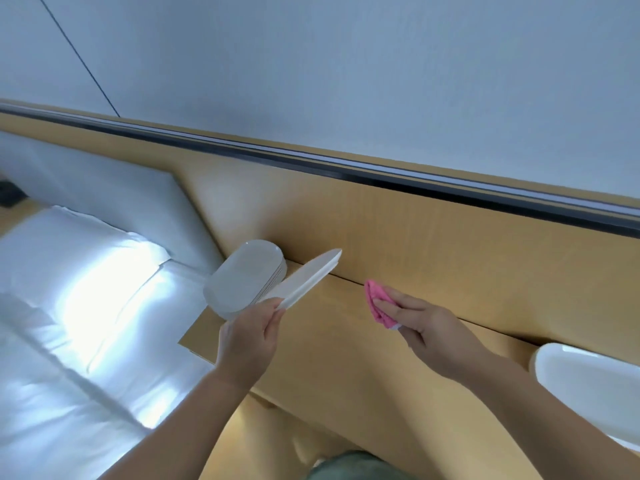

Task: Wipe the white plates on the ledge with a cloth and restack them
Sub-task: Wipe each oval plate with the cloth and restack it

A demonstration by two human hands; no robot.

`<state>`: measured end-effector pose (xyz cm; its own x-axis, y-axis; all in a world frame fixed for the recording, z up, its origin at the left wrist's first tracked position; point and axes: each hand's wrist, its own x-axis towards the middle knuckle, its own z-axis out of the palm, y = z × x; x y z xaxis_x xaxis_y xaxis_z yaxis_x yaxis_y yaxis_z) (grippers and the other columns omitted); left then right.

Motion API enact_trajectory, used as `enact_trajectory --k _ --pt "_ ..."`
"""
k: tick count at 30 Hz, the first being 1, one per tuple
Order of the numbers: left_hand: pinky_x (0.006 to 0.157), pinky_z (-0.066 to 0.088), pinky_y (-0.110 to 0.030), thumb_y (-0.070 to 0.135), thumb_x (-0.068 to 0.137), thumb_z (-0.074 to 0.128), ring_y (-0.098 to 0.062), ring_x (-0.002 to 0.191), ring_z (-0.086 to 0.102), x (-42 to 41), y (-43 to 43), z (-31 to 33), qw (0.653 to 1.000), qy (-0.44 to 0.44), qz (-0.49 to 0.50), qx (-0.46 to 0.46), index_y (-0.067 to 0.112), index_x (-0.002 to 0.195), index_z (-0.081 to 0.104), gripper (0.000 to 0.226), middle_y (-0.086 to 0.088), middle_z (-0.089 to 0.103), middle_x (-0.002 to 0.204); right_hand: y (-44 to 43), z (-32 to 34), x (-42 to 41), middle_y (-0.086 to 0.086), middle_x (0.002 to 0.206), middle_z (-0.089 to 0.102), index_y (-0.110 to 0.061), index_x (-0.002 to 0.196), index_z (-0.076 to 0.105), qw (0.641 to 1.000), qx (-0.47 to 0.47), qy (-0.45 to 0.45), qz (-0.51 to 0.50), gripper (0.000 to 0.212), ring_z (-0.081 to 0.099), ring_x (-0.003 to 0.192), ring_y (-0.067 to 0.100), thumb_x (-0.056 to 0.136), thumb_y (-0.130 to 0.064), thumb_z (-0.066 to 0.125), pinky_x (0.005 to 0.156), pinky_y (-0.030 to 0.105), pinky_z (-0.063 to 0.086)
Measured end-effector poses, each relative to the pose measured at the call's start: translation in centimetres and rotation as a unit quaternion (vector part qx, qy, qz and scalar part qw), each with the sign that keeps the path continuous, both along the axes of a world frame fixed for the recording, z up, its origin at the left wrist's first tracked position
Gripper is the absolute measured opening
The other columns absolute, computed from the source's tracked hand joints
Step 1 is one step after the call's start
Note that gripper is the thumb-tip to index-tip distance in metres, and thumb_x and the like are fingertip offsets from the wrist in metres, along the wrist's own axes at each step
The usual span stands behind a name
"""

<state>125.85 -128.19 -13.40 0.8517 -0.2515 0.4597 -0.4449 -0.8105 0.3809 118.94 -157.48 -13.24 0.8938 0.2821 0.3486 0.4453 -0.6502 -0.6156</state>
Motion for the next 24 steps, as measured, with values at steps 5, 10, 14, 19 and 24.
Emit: enact_trajectory --k 5,10,14,19,24 --pt "0.046 0.040 -0.024 0.028 0.089 0.041 -0.022 0.053 0.060 3.4 5.3 -0.9 0.998 0.000 0.040 0.049 0.017 0.086 0.071 0.032 0.004 0.062 0.060 4.4 -0.1 3.4 -0.032 0.149 0.028 -0.020 0.140 0.043 1.000 -0.014 0.001 0.008 0.064 0.028 0.137 -0.011 0.087 0.013 0.058 0.109 0.007 0.024" --pt "0.042 0.041 -0.025 0.027 0.087 0.035 -0.019 0.048 0.052 6.6 8.4 -2.8 0.995 0.040 0.048 0.078 0.018 0.076 0.063 0.031 0.006 0.053 0.053 7.4 -0.8 5.8 -0.014 0.152 0.035 -0.020 0.140 0.043 0.999 -0.045 0.011 0.011 0.060 0.031 0.139 -0.005 0.090 0.008 0.058 0.108 0.009 0.029" --pt "0.038 0.042 -0.027 0.019 0.077 0.040 -0.021 0.046 0.052 8.5 9.9 -4.7 0.989 0.059 0.020 0.132 0.016 0.075 0.061 0.022 0.004 0.051 0.051 8.8 -1.0 6.8 -0.010 0.152 0.037 -0.015 0.139 0.050 0.999 -0.045 0.010 -0.001 0.051 0.032 0.138 -0.005 0.092 0.005 0.054 0.106 0.009 0.032" --pt "0.040 0.050 -0.023 0.001 0.041 0.087 -0.017 0.058 0.067 10.2 10.6 -7.1 0.970 0.112 -0.027 0.213 0.014 0.085 0.073 0.048 0.002 0.069 0.068 9.7 -1.7 7.4 -0.011 0.149 0.038 -0.012 0.137 0.049 0.998 -0.060 0.007 -0.015 0.050 0.029 0.136 -0.013 0.089 -0.001 0.054 0.105 0.004 0.028" --pt "0.081 0.058 -0.038 -0.001 0.074 0.071 -0.016 0.117 0.060 11.6 10.7 -9.2 0.957 0.179 -0.051 0.224 0.018 0.116 0.069 0.046 -0.001 0.062 0.129 9.6 -2.2 7.7 -0.012 0.149 0.037 -0.011 0.136 0.055 0.996 -0.075 0.023 -0.029 0.052 0.026 0.134 -0.017 0.087 0.007 0.058 0.104 0.002 0.027"
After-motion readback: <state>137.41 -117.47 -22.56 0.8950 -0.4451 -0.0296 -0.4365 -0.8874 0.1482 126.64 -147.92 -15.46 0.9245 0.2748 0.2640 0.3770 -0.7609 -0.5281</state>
